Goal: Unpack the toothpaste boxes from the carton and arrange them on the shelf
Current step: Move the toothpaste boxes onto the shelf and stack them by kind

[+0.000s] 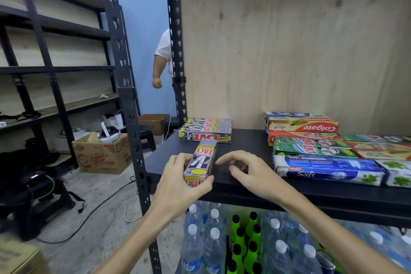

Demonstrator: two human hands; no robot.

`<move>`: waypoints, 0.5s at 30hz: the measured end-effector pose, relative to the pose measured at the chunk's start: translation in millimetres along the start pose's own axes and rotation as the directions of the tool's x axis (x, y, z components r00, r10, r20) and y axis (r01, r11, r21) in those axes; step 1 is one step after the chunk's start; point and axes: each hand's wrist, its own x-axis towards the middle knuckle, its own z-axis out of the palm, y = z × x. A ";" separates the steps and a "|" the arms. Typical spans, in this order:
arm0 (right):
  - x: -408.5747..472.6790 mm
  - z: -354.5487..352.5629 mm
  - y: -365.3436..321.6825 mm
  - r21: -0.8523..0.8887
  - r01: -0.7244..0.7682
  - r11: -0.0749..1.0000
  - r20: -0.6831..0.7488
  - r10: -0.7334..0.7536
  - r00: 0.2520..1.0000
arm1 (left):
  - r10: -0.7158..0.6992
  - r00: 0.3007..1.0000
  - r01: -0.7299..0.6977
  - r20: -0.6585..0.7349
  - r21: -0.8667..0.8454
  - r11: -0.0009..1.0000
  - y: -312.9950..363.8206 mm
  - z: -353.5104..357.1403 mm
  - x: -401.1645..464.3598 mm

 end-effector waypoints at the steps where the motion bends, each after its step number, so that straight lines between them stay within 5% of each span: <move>1: 1.6 1.1 2.0 -0.006 -0.014 1.000 -0.043 0.014 0.999 | -0.004 0.999 0.005 0.047 -0.035 0.999 -2.9 -5.7 1.2; 6: 17.1 -4.8 7.6 -0.031 -0.198 0.980 -0.062 0.196 0.979 | -0.021 0.964 0.054 0.264 -0.119 0.991 -15.7 -37.1 16.7; 15: 29.0 -7.4 17.9 -0.009 -0.213 0.977 -0.083 0.211 0.974 | -0.053 0.945 0.071 0.322 -0.046 0.996 -23.3 -51.4 40.0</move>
